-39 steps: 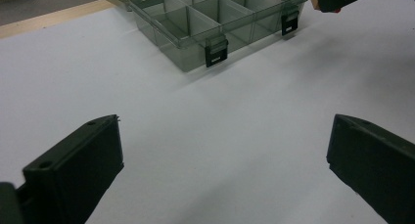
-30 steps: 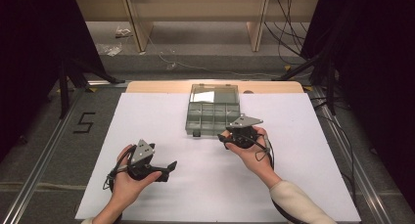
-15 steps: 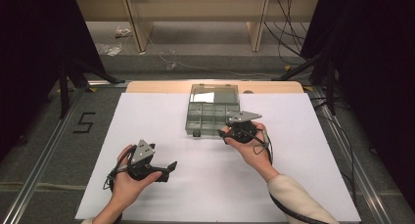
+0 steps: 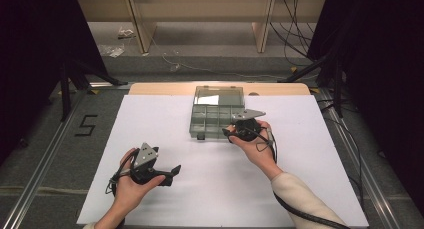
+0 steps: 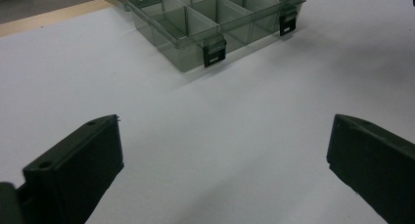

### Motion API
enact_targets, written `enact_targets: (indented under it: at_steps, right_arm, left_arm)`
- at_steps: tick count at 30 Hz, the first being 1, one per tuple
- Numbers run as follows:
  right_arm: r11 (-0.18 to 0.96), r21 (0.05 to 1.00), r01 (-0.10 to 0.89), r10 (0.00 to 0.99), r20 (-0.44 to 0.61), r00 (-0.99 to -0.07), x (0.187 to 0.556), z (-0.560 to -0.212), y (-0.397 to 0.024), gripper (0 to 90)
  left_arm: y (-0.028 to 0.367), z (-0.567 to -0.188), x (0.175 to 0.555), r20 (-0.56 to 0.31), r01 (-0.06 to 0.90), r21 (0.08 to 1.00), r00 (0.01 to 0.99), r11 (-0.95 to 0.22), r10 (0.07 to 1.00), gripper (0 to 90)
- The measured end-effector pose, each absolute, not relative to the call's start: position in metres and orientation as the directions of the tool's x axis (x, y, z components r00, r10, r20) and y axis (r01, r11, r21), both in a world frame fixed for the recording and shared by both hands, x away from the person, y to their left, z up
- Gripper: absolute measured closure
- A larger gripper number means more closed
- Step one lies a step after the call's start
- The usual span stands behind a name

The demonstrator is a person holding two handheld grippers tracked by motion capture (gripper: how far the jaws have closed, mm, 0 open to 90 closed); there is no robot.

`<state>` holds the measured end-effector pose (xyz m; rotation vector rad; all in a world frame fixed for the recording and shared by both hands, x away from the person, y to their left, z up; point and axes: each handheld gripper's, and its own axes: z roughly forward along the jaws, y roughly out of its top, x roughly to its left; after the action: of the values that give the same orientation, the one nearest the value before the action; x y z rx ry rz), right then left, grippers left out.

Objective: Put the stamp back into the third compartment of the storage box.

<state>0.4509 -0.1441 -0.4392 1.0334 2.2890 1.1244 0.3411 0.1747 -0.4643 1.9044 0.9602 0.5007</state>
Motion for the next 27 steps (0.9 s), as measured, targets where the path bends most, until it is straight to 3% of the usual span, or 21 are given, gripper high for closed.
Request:
enact_targets:
  at_steps: [27]
  right_arm:
    - [0.399,0.799,0.45,0.774,-0.03,-0.632,0.478,-0.424,-0.137,56.0]
  left_arm:
    - [0.174,-0.465,0.341,-0.044,0.418,0.865,0.614,-0.277,0.788,0.0]
